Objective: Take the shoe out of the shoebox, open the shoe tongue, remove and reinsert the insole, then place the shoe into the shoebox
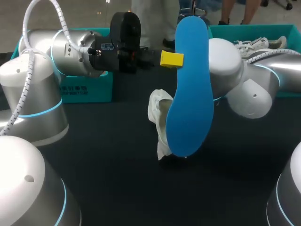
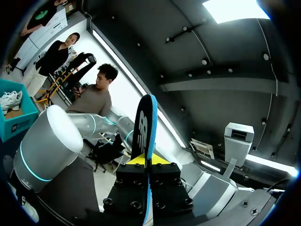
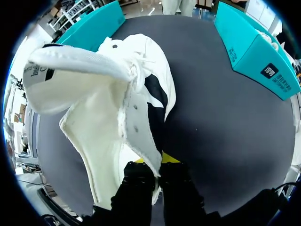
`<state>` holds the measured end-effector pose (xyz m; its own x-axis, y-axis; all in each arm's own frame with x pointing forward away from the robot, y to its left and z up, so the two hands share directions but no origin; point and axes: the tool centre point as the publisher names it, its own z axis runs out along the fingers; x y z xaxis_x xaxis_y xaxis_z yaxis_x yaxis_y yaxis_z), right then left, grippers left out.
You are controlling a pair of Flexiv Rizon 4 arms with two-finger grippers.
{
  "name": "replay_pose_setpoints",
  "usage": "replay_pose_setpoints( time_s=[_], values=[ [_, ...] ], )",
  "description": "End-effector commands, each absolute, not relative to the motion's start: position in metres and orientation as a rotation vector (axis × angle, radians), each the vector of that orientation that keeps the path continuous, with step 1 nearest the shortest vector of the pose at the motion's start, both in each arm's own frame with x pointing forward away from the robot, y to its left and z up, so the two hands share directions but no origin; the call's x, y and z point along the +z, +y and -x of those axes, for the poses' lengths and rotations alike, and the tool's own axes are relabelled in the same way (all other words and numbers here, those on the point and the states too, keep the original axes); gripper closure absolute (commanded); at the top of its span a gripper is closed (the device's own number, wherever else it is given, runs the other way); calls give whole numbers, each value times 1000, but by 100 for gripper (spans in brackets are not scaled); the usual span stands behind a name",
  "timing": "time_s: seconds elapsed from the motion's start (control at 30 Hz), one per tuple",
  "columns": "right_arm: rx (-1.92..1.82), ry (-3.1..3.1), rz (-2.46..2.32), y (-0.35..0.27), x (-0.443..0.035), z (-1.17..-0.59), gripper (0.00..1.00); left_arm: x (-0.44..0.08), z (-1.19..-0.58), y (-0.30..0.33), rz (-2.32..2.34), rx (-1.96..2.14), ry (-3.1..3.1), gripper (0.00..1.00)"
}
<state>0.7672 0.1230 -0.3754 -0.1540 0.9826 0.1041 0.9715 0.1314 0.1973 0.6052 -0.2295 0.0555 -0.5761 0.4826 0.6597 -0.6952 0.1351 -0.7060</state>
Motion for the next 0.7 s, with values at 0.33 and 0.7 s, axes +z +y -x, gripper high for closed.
replay_pose_setpoints(
  time_s=[0.33,0.7],
  values=[
    [341,2294,-2041,125,-398,-773,100,55,-604,-229,-218,1611,-1489,100],
    [340,2292,-2063,119,-394,-768,15,55,-604,-229,-218,1611,-1489,100]
  ],
)
